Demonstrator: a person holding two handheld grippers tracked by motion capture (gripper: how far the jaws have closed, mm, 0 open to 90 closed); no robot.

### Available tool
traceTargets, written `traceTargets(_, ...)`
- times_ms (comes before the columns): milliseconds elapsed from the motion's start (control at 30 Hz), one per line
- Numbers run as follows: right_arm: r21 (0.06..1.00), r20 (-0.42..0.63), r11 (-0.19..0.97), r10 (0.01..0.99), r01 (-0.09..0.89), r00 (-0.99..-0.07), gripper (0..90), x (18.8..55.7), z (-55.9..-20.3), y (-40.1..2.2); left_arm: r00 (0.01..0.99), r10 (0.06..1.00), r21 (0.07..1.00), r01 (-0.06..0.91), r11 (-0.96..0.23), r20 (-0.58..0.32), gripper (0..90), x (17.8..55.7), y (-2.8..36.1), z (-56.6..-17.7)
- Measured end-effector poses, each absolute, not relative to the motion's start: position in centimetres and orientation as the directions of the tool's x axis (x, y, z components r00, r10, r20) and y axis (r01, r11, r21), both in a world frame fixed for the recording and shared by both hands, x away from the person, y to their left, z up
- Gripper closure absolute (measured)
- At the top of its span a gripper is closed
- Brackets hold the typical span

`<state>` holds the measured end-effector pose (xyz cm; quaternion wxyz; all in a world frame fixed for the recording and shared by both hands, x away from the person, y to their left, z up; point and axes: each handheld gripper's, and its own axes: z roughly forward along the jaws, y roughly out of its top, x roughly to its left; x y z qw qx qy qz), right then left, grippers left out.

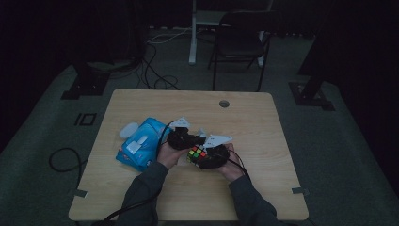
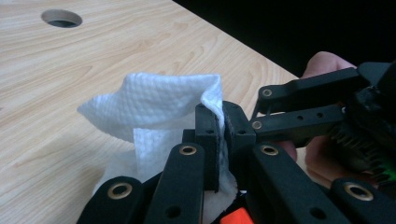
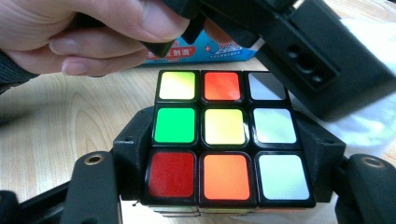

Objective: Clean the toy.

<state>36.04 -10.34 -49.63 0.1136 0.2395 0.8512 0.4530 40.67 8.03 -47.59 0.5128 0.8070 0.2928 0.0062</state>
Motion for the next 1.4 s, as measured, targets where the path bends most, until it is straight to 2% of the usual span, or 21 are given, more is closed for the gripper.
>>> traceTargets(467,0.827,0.019,0.473,0.516,0.303,-0.856,33.9,36.1,-49.5,-10.6,0.813,0.507,0.825,0.478,-0.301,-0.287,87.6,40.9,8.5,-47.7)
traceTargets(833,0.826,0.026,0.468,0.526,0.314,-0.85,33.9,36.2,-49.7,-10.8,0.836,0.463,0.847,0.452,-0.28,-0.294,87.3,40.5,8.3,-47.4)
traceTargets(1133,0.826,0.015,0.473,0.527,0.308,-0.85,33.9,36.2,-49.6,-11.1,0.81,0.526,0.837,0.46,-0.296,-0.26,87.5,40.8,8.8,-47.6)
traceTargets(1400,0.832,0.022,0.453,0.549,0.32,-0.835,33.9,36.3,-49.5,-11.7,0.778,0.57,0.832,0.484,-0.272,-0.266,87.5,40.8,10.2,-48.1)
